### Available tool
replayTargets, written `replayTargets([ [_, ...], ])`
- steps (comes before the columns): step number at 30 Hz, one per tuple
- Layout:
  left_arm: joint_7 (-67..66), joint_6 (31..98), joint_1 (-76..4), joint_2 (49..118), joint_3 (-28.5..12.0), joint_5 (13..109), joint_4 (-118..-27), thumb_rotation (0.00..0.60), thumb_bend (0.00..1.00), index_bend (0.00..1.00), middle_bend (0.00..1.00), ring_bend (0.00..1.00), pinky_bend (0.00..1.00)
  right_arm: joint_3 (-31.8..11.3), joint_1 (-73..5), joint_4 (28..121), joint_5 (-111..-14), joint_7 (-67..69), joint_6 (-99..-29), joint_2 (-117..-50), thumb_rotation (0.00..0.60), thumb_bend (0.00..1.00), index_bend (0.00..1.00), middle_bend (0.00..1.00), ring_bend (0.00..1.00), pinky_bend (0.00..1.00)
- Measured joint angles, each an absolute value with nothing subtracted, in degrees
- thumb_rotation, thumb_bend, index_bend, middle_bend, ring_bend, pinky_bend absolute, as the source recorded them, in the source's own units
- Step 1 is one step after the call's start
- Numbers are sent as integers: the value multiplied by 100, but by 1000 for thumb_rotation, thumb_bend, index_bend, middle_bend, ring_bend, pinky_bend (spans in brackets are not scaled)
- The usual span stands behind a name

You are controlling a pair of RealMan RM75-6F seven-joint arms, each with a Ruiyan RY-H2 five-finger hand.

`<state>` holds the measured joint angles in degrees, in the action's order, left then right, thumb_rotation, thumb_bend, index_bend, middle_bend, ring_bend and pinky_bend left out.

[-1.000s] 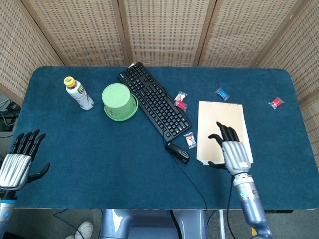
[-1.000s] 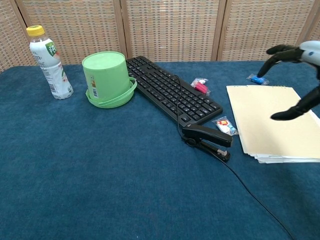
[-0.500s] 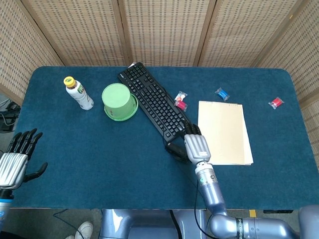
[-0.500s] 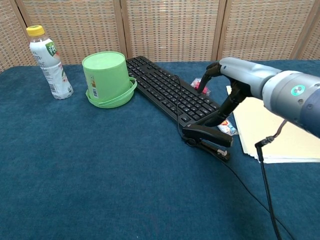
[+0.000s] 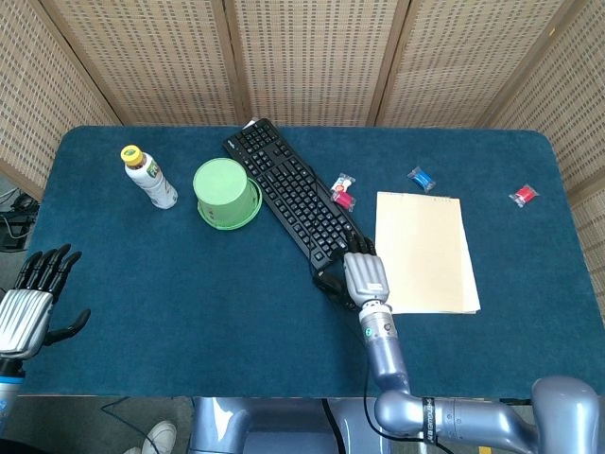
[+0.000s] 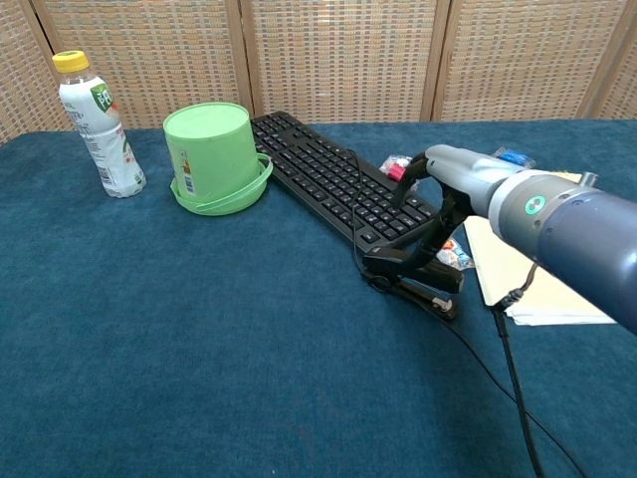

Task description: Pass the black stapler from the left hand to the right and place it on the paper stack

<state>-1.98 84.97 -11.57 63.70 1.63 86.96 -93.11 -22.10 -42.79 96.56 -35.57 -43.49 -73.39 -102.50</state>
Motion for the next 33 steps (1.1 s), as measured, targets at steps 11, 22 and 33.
replayTargets([
  [11, -208, 8362, -1138, 6378, 93, 8708, -9304, 600, 337, 0, 0, 0, 0, -2177, -4390, 9228, -3221, -4301, -7238, -10357, 600, 165, 366, 47, 0, 63],
  [22, -170, 8293, -1111, 6365, 52, 8763, -9320, 600, 337, 0, 0, 0, 0, -2115, -4427, 9007, -2935, -4259, -7105, -10374, 600, 166, 375, 48, 0, 63],
  [33, -52, 8284, -1083, 6334, 4, 8801, -9328, 600, 337, 0, 0, 0, 0, -2036, -4434, 8701, -2768, -4184, -6915, -10328, 600, 176, 499, 207, 51, 183],
])
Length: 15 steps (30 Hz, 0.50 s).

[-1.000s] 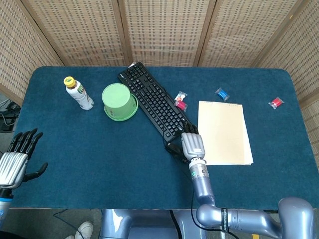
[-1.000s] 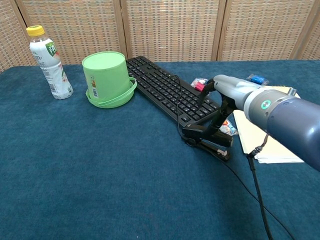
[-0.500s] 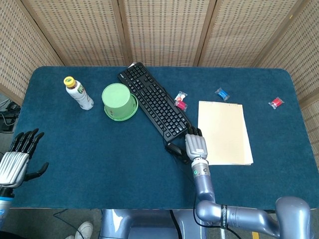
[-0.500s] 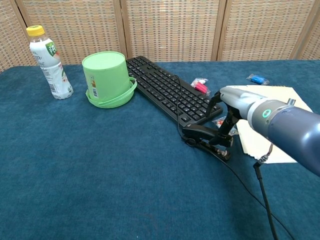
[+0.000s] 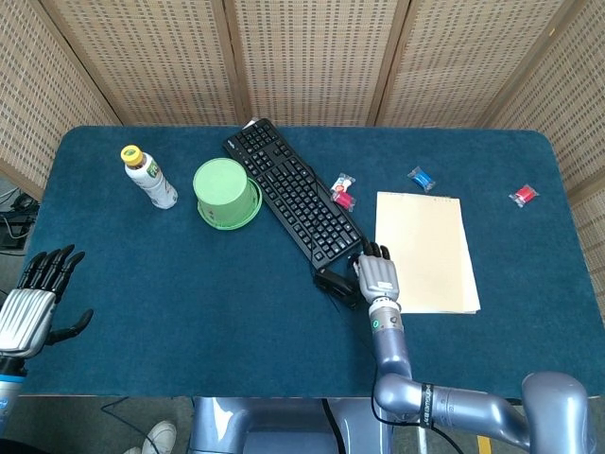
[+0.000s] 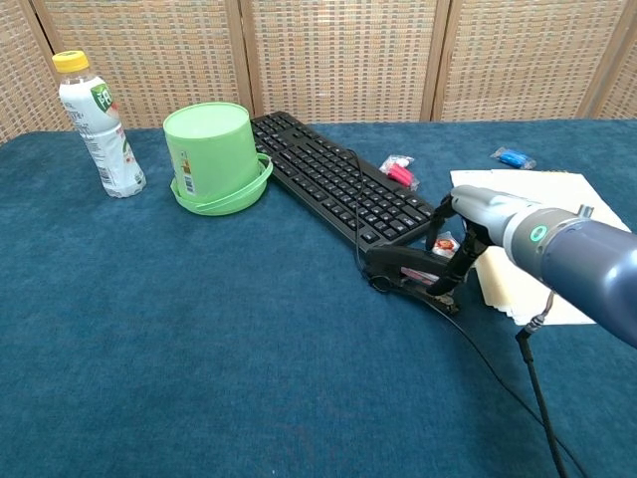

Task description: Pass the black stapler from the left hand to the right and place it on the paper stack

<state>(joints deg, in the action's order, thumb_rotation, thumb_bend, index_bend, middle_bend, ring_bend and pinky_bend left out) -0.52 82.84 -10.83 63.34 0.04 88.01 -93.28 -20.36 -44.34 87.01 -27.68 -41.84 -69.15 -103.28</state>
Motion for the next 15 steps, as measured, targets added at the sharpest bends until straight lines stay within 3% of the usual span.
replayTargets([
  [5, 42, 8267, -1079, 6317, 1, 8841, -9330, 600, 337, 0, 0, 0, 0, -2020, -4413, 8663, -2844, -4067, -6922, -10332, 600, 200, 741, 569, 478, 551],
  [7, 111, 8257, -1082, 6307, 0, 8865, -9324, 600, 337, 0, 0, 0, 0, -2025, -4399, 8685, -2913, -4004, -6963, -10328, 600, 206, 812, 651, 576, 660],
  [10, 149, 8237, -1083, 6304, -11, 8875, -9306, 600, 337, 0, 0, 0, 0, -2027, -4373, 8743, -3001, -3943, -7031, -10292, 600, 214, 850, 697, 667, 766],
  [15, 165, 8236, -1078, 6310, -27, 8876, -9297, 600, 338, 0, 0, 0, 0, -2012, -4343, 8819, -3057, -3921, -7068, -10218, 600, 218, 857, 714, 699, 805],
])
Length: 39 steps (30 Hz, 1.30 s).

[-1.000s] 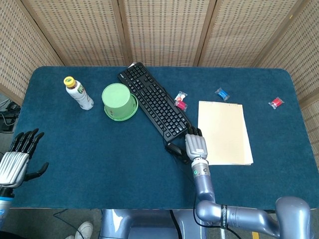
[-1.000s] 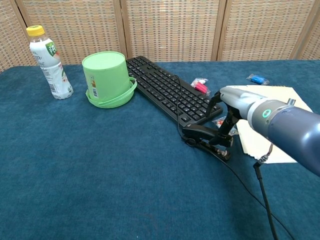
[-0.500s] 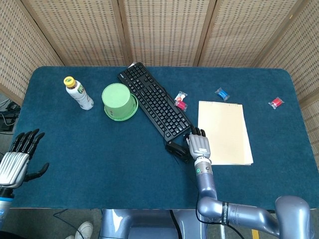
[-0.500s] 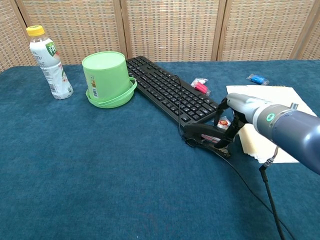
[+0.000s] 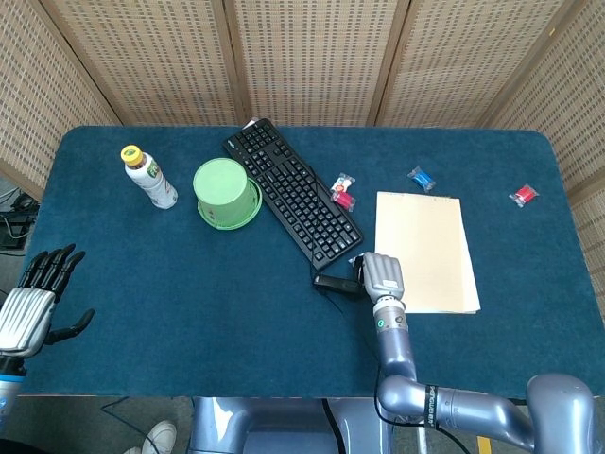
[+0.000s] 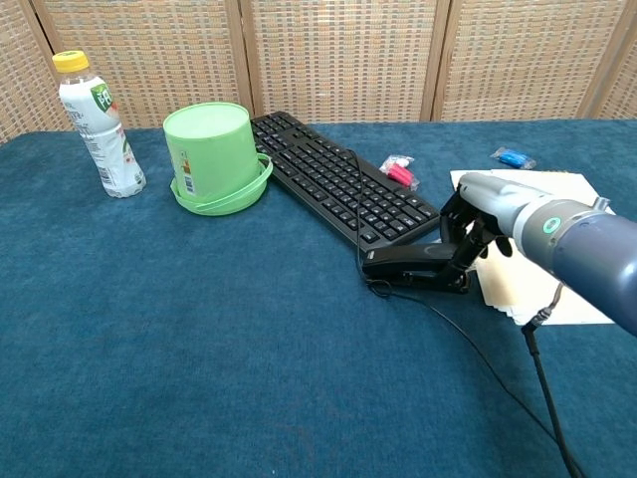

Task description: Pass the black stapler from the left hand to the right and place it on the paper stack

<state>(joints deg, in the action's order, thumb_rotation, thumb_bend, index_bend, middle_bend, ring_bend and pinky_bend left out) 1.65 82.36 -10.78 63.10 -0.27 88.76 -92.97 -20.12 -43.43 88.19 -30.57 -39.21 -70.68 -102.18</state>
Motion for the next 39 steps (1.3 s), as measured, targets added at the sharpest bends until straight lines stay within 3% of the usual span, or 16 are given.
replayTargets([
  [28, 172, 8043, -1115, 6333, -62, 8839, -9284, 600, 340, 0, 0, 0, 0, -2736, -4029, 8988, -2401, -3010, -6960, -9476, 600, 219, 872, 724, 713, 820],
  [39, 124, 8062, -1100, 6340, -86, 8817, -9294, 600, 340, 0, 0, 0, 0, -2890, -3854, 8294, -2537, -2303, -6873, -9434, 600, 219, 873, 724, 713, 819],
])
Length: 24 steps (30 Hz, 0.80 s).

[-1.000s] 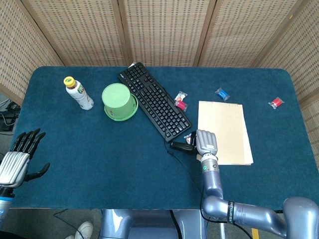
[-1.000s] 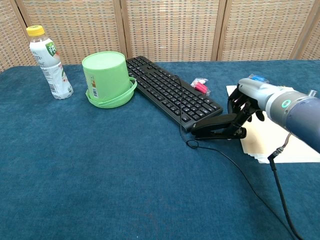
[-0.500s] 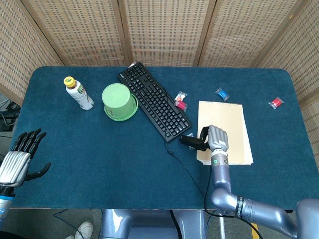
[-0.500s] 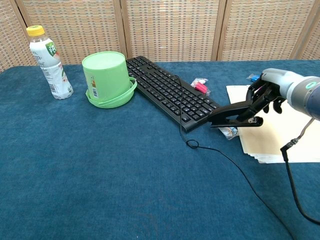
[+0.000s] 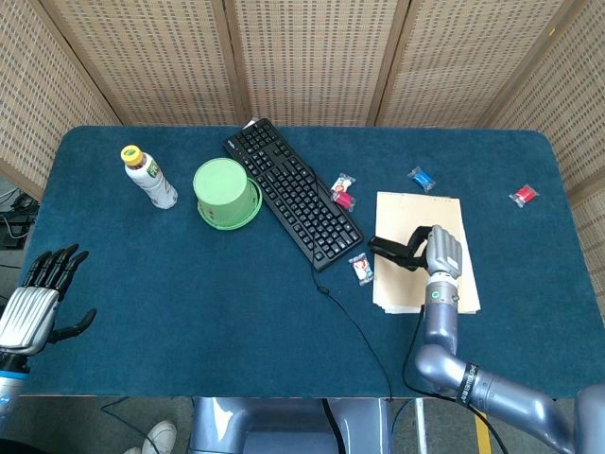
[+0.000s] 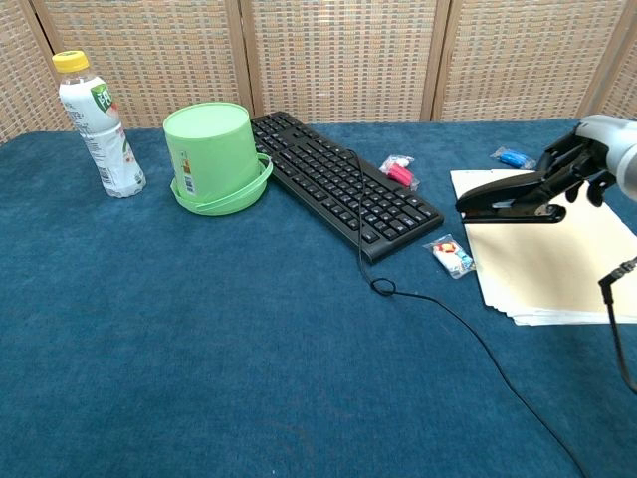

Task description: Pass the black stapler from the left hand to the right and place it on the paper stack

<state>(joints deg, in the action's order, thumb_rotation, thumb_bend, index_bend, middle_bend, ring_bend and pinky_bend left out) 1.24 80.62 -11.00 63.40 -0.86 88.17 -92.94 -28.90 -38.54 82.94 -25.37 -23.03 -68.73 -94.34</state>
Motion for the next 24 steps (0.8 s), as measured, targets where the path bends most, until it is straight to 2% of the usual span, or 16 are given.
replayTargets([
  [9, 15, 8037, -1101, 6355, -71, 8836, -9337, 600, 340, 0, 0, 0, 0, -2959, -3687, 7649, -2572, -1801, -6547, -9419, 600, 218, 873, 724, 713, 819],
  [20, -57, 8033, -1094, 6368, -54, 8865, -9373, 600, 340, 0, 0, 0, 0, -2835, -3566, 7439, -2488, -1743, -6361, -9454, 600, 219, 871, 723, 695, 812],
  [24, -53, 8039, -1093, 6368, -57, 8872, -9375, 600, 340, 0, 0, 0, 0, -2780, -3514, 7371, -2481, -1727, -6344, -9477, 600, 219, 851, 695, 612, 723],
])
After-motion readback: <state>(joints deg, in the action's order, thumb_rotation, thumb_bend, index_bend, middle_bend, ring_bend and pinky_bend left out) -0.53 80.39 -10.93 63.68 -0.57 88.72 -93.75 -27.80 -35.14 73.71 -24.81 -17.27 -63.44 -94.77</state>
